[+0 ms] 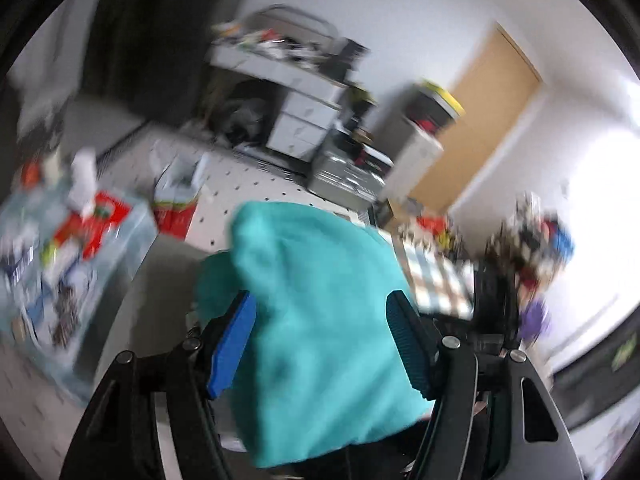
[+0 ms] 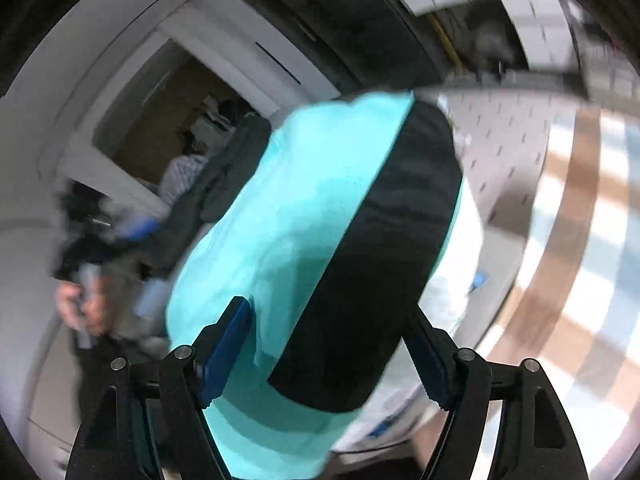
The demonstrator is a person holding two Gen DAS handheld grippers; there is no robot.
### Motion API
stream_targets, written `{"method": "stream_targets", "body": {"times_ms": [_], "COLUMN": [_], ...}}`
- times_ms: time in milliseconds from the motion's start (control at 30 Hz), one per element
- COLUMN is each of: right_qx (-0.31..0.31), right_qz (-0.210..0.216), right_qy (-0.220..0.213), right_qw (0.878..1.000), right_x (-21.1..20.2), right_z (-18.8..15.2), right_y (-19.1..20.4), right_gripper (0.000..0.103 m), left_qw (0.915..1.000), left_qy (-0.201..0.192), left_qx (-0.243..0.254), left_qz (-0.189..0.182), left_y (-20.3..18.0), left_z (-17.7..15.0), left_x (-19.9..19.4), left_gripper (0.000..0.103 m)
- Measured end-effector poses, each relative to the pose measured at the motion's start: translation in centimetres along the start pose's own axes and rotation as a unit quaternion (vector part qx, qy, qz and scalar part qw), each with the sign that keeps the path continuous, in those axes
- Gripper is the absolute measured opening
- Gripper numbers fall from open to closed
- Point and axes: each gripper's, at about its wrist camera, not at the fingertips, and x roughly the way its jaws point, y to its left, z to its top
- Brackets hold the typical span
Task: Fold large clothes
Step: 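Lower the hoodie onto the folded clothes stack and open both grippers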
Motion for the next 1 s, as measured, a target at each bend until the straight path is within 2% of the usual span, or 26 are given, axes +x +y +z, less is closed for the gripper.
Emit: {"method": "stream_targets", "body": {"times_ms": [67, 167, 200, 267, 300, 367, 400, 433, 467, 500, 533, 600, 667, 700, 767, 867, 1000], "right_qx": [-0.012, -0.014, -0.018, -0.038, -0.061, -0.090, -0.103, -0.118, -0.139, -0.150, -0.165, -0.182, -0.217, -0.222, -0.177, -0.148, -0.116], "right_qz": [-0.020, -0.025, -0.032, -0.052, -0.067, -0.077, -0.076, -0.072, -0.069, -0.073, -0.080, -0.114, -0.165, -0.176, -0.171, -0.155, -0.140], "right_qy": [-0.005, 0.001, 0.002, -0.006, -0.020, -0.062, -0.074, -0.069, -0.054, -0.041, -0.016, 0.074, 0.089, 0.095, 0.087, 0.049, -0.008], "right_qw": [1.000, 1.000, 0.999, 0.998, 0.996, 0.991, 0.989, 0.988, 0.986, 0.985, 0.983, 0.974, 0.958, 0.954, 0.965, 0.975, 0.983], "right_x": [0.3, 1.0, 0.7, -0.6, -1.6, -3.9, -4.6, -4.4, -3.6, -2.7, -1.1, 3.9, 6.3, 7.0, 7.6, 7.8, 6.3], "right_z": [0.7, 0.1, 0.3, 0.6, 1.4, 2.3, 3.0, 3.6, 4.4, 4.7, 5.2, 5.2, 4.3, 4.0, 3.7, 2.2, 1.2], "right_y": [0.2, 0.8, 0.8, 1.4, 1.8, 2.9, 3.8, 4.5, 5.6, 6.2, 7.0, 7.5, 7.9, 7.8, 6.6, 4.8, 4.6], "right_gripper": [0.076, 0.076, 0.076, 0.073, 0.066, 0.065, 0.065, 0.061, 0.055, 0.044, 0.041, 0.042, 0.044, 0.043, 0.044, 0.044, 0.043], "left_qw": [0.9989, 0.9922, 0.9916, 0.9943, 0.9946, 0.9938, 0.9938, 0.9938, 0.9936, 0.9935, 0.9936, 0.9940, 0.9939, 0.9933, 0.9931, 0.9942, 0.9960], "left_qy": [0.043, 0.121, 0.125, 0.091, 0.075, 0.069, 0.067, 0.066, 0.066, 0.064, 0.060, 0.058, 0.057, 0.059, 0.055, 0.056, 0.039], "left_qx": [0.017, -0.027, -0.031, -0.049, -0.059, -0.068, -0.066, -0.065, -0.065, -0.067, -0.067, -0.065, -0.070, -0.071, -0.072, -0.063, -0.058], "left_qz": [-0.002, -0.004, -0.012, -0.027, -0.039, -0.054, -0.059, -0.062, -0.065, -0.066, -0.068, -0.067, -0.063, -0.069, -0.074, -0.067, -0.056], "left_y": [-0.2, 2.3, 3.2, 4.6, 5.4, 6.1, 6.4, 6.7, 6.7, 6.8, 7.1, 4.8, 5.0, 5.2, 4.7, 3.9, 3.4], "left_z": [-1.8, -4.8, -5.6, -6.0, -6.2, -6.4, -6.6, -6.9, -7.0, -7.0, -7.0, -6.3, -6.4, -6.4, -6.0, -6.1, -5.8], "left_x": [4.0, 10.8, 12.3, 12.5, 12.3, 11.7, 11.8, 11.7, 11.4, 11.5, 11.6, 10.4, 11.2, 11.6, 11.2, 11.0, 10.3], "left_gripper": [0.063, 0.062, 0.063, 0.063, 0.063, 0.063, 0.063, 0.063, 0.063, 0.063, 0.063, 0.063, 0.063, 0.063, 0.063, 0.063, 0.063]}}
